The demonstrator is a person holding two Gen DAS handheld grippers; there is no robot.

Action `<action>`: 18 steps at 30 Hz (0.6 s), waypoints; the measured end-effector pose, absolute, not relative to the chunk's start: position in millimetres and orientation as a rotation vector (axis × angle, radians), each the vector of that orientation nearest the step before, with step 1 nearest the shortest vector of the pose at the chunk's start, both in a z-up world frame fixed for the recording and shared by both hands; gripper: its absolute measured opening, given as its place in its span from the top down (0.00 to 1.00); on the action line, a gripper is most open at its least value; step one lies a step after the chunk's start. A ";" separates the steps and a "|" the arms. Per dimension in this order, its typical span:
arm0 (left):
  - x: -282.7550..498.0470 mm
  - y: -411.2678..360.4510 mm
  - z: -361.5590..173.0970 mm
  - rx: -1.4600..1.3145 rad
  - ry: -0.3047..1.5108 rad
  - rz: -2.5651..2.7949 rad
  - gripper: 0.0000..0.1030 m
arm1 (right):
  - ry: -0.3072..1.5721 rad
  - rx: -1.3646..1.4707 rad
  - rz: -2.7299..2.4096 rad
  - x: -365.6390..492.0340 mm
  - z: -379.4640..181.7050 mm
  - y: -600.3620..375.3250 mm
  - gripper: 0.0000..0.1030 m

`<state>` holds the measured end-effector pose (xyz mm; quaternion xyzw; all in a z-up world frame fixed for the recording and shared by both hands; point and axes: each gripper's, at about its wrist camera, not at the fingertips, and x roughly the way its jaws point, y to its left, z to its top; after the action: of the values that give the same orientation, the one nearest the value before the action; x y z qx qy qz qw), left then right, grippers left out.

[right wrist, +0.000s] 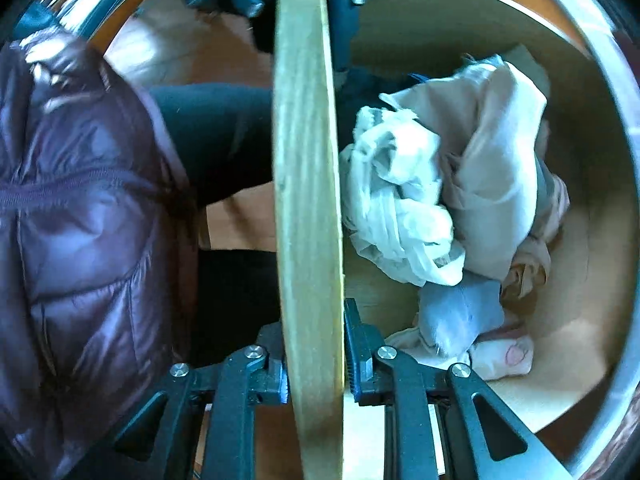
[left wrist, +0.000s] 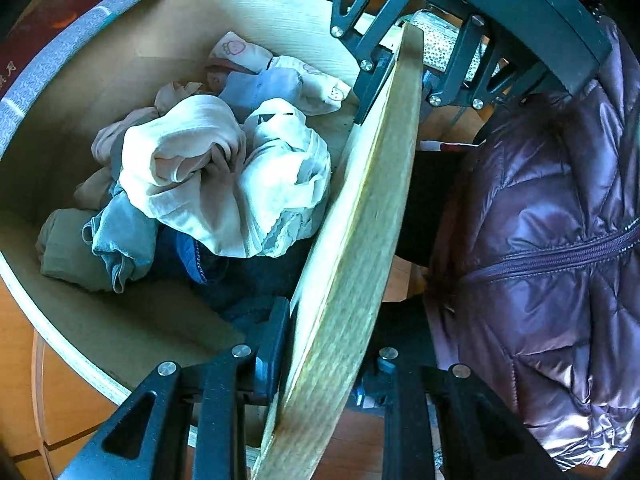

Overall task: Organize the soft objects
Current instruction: 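Grip the drawer front edge with both grippers and pull the drawer open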

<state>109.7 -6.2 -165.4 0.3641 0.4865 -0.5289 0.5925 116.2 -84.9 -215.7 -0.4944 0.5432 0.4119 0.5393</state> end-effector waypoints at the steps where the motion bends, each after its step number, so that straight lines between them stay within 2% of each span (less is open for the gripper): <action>1: 110.2 -6.9 -165.6 0.844 1.141 -1.218 0.75 | 1.282 -1.173 0.968 115.1 -214.7 -85.2 0.80; 4: 107.5 -14.6 -164.4 0.840 1.147 -1.182 0.73 | 1.271 -1.159 0.949 114.7 -213.5 -87.3 0.80; 7: 101.9 -20.0 -166.9 0.812 1.136 -1.124 0.69 | 1.251 -1.099 0.919 111.3 -210.5 -90.0 0.75; 9: 96.7 -23.4 -166.6 0.789 1.126 -1.072 0.66 | 1.220 -1.062 0.889 111.1 -208.1 -89.8 0.59; 10: 93.9 -24.6 -166.5 0.778 1.118 -1.046 0.64 | 1.197 -1.057 0.864 107.3 -210.0 -87.5 0.45; 12: 89.1 -25.2 -166.1 0.751 1.088 -0.998 0.60 | 1.139 -1.023 0.817 102.6 -205.1 -88.3 0.38; 14: 85.7 -24.4 -166.7 0.710 1.069 -0.959 0.56 | 1.134 -0.968 0.787 99.4 -201.7 -92.4 0.23; 18: 82.4 -22.9 -165.2 0.639 1.046 -0.890 0.47 | 1.128 -0.880 0.725 94.2 -198.6 -99.4 0.19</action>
<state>82.4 -22.9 -165.2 0.2896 0.4742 -0.4037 0.7268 94.2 -99.4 -198.6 -0.3943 0.5054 0.3250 0.6953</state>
